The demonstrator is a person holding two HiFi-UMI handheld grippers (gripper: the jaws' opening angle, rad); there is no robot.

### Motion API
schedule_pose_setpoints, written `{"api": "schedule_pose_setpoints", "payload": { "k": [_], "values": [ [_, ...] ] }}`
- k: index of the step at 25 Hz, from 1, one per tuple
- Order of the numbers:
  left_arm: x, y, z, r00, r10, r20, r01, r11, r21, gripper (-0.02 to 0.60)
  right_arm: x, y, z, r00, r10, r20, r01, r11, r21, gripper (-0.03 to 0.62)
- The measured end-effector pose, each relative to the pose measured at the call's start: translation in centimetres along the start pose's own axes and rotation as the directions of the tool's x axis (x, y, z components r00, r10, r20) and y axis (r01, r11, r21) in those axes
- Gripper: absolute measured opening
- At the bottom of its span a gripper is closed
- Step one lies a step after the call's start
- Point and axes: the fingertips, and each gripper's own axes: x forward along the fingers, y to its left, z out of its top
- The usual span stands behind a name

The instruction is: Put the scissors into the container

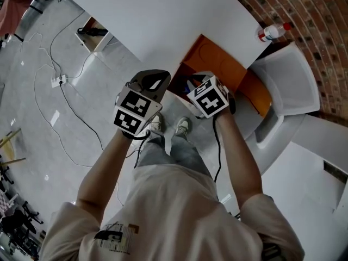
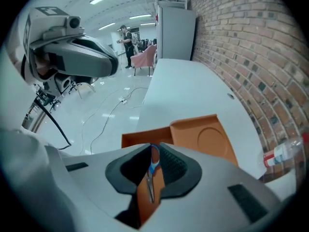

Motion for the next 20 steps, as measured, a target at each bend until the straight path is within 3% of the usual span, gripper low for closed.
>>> {"api": "schedule_pose_setpoints", "payload": {
  "k": [5,10,15,20],
  "values": [
    [-2.2,-0.9,4.4,0.998,0.017,0.061,-0.02,0.998,0.054,0.008,-6.8,-1.0,2.9,0.988,-0.076,0.132,0.074,0.997,0.014,0.052],
    [-5.2,-2.8,10.3,0.989,0.046,0.14,-0.07,0.982,0.177,0.008,-14.6,-2.0,4.9,0.953,-0.177,0.247,0.18,0.984,0.011,0.021],
    [-9.8,-5.2,17.1,0.962,0.063,0.267,-0.137,0.953,0.27,0.008,-22.4,-1.6,7.0,0.892,-0.231,0.387,0.238,0.971,0.03,0.014],
    [-13.8,-8.8,22.0,0.934,0.034,0.356,-0.17,0.918,0.359,0.008,-29.7,-1.0,8.1,0.825,-0.313,0.471,0.345,0.938,0.019,0.012]
  ]
}}
